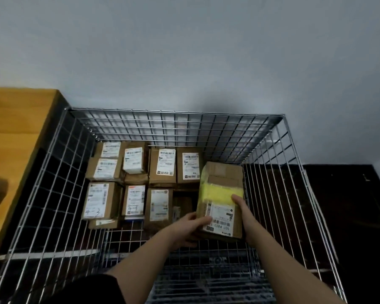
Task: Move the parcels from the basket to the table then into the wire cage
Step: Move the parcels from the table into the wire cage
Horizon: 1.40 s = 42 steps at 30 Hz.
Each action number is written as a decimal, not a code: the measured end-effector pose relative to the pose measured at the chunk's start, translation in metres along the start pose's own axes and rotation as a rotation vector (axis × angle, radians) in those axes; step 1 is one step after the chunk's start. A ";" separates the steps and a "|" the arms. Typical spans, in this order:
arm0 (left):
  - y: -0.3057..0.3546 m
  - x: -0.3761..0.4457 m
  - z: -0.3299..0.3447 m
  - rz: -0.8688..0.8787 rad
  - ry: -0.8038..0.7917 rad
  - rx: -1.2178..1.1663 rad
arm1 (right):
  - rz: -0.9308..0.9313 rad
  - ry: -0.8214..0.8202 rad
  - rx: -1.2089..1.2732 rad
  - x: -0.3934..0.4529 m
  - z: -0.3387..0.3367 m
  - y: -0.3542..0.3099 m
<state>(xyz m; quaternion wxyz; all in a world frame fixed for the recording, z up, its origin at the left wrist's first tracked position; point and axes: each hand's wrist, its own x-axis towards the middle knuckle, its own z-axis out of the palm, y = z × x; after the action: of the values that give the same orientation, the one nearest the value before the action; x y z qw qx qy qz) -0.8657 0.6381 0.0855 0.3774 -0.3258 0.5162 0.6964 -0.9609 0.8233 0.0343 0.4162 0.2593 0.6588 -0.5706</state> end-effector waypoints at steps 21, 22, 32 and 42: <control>-0.108 0.238 -0.023 -0.150 0.130 0.269 | 0.214 -0.116 -0.155 0.205 -0.032 0.132; -0.111 0.243 -0.024 -0.147 0.150 0.318 | 0.222 -0.119 -0.159 0.210 -0.030 0.134; -0.127 0.279 -0.029 -0.006 0.390 0.749 | 0.154 -0.047 -0.106 0.261 -0.026 0.157; -0.138 0.285 -0.035 0.119 0.461 1.291 | 0.030 -0.021 -0.059 0.280 -0.014 0.172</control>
<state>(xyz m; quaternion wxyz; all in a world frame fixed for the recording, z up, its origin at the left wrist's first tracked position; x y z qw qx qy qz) -0.8874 0.6836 -0.2290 0.3378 -0.1465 0.9118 0.1819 -0.9688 0.8364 -0.2940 0.4391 0.2508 0.6669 -0.5473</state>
